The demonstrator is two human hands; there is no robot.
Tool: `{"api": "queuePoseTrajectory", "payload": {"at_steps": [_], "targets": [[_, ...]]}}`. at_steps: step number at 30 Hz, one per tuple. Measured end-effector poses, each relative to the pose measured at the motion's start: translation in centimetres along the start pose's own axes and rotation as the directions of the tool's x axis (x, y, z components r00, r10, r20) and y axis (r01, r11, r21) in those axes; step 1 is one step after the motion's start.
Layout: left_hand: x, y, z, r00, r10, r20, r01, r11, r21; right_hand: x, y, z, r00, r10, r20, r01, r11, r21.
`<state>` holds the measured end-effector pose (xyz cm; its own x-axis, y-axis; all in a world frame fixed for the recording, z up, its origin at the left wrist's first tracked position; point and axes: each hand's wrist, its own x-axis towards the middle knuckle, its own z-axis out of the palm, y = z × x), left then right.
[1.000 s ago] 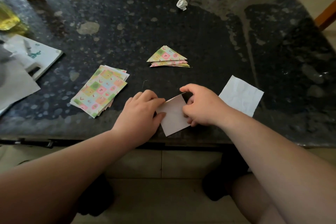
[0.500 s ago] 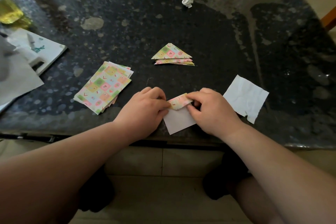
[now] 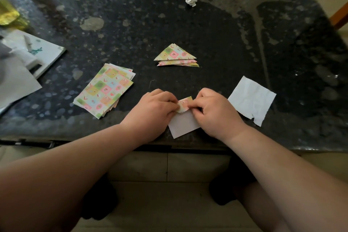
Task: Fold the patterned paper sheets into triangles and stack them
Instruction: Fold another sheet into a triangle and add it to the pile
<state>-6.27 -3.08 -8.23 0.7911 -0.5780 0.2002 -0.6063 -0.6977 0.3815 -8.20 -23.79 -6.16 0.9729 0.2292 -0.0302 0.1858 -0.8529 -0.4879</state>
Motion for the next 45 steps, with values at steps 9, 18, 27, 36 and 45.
{"api": "queuePoseTrajectory", "payload": {"at_steps": [9,18,27,36,45], "targets": [[-0.6,-0.5,0.9,0.994,0.103,-0.030,-0.095,0.977,0.192,-0.1,-0.8,-0.6,1.000,-0.007,0.030,0.011,0.992,-0.126],[-1.0,2.9,-1.6,0.956,-0.049,0.289,-0.067,0.924,0.376,0.0,-1.0,-0.8,0.998,0.034,0.060,-0.025,0.990,-0.137],[-1.4,5.0,-1.5,0.913,-0.129,0.386,-0.026,0.929,0.370,-0.3,-2.3,-1.4,0.988,0.078,0.135,-0.040,0.964,-0.264],[-1.0,5.0,-1.7,0.911,-0.138,0.389,-0.007,0.937,0.349,-0.7,-4.5,-1.5,0.918,0.247,0.310,-0.104,0.905,-0.413],[-0.4,5.5,-1.7,0.902,-0.159,0.403,-0.005,0.927,0.376,-0.7,-4.8,-2.0,0.909,0.260,0.325,-0.119,0.911,-0.395]]}}
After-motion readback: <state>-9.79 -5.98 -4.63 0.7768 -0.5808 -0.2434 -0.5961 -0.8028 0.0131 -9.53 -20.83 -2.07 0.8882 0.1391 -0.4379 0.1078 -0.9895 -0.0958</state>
